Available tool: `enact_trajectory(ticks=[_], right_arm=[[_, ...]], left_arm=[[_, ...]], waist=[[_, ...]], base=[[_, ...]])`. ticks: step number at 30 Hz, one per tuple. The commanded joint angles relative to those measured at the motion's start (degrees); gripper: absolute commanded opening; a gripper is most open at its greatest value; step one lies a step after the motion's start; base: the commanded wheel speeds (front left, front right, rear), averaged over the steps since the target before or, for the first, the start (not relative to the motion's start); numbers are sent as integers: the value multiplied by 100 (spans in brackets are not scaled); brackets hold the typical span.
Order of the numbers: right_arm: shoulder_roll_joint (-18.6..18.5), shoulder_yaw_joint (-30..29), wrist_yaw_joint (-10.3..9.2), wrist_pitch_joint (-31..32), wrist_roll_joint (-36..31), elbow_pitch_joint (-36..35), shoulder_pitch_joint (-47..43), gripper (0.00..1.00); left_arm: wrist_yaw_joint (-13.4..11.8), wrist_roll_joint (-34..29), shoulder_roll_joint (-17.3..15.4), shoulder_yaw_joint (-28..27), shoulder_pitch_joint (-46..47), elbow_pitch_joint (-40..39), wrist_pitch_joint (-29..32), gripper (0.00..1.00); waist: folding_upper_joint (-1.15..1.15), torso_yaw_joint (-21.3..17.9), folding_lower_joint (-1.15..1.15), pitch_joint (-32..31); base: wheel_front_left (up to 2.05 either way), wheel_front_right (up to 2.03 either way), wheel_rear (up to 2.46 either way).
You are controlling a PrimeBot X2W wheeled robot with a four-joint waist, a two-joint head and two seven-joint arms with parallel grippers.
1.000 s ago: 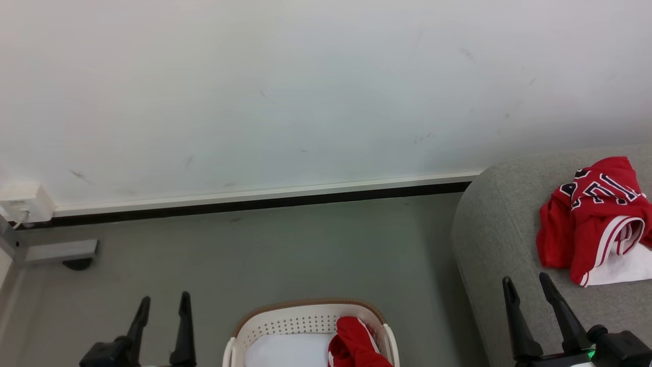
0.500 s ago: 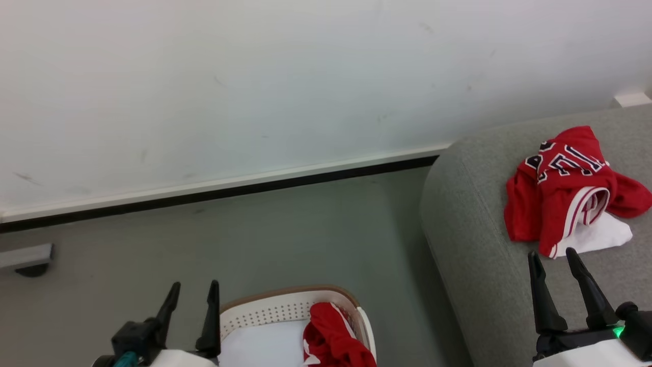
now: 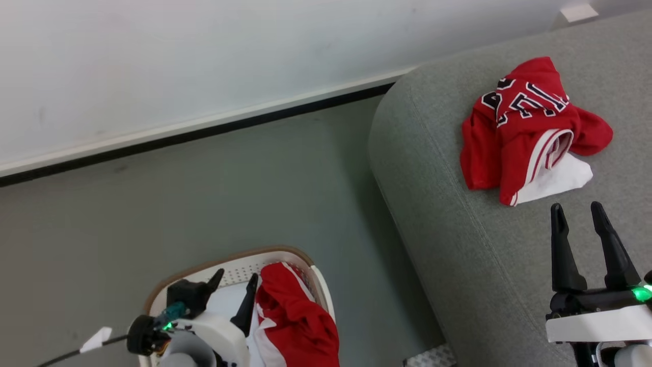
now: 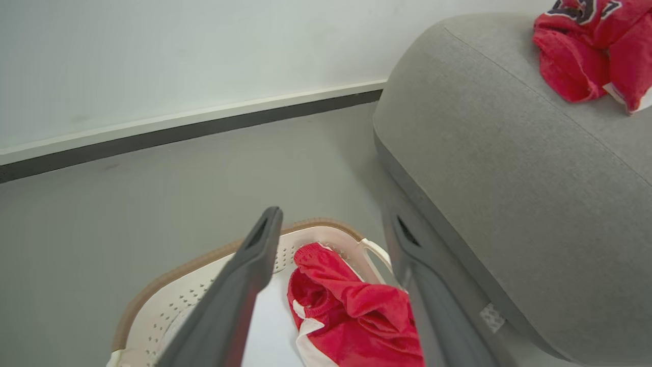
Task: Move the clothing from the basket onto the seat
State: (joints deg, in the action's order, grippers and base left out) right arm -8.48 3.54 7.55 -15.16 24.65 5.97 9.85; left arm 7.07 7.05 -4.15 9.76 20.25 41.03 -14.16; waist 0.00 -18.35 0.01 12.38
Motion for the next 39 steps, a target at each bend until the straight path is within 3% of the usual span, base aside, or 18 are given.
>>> enact_trajectory(ticks=[1, 6, 10, 21, 29, 39], right_arm=[[31, -16, -13, 3, -39, -35, 90, 100], [168, -113, -13, 3, -62, -190, 257, 100], [242, -50, -13, 3, -98, -317, 400, 100], [487, 9, -13, 3, 3, -502, 701, 100], [556, -206, -13, 3, 26, -659, 503, 100], [561, -109, -13, 3, 160, -835, 482, 100]], left_arm=[[18, -72, -73, 21, 149, 92, 13, 100], [37, -65, -190, 392, 753, 894, 193, 100], [43, 279, -225, 882, 1167, 1413, 556, 100], [34, 411, -959, 2468, 2042, 2291, 1105, 100], [35, 350, -1167, 3630, 2590, 2588, 1310, 100], [35, 872, -1468, 4745, 2833, 2715, 1598, 100]], waist=[[0, -256, -1, 291], [0, -530, -1, 726], [0, -778, -1, 1101], [0, -1449, -1, 1966], [0, -1474, -1, 2310], [0, -1422, -1, 2531]], base=[[0, 0, 0], [0, 0, 0], [0, 0, 0], [0, 0, 0], [2, 2, 2], [11, 11, 11]])
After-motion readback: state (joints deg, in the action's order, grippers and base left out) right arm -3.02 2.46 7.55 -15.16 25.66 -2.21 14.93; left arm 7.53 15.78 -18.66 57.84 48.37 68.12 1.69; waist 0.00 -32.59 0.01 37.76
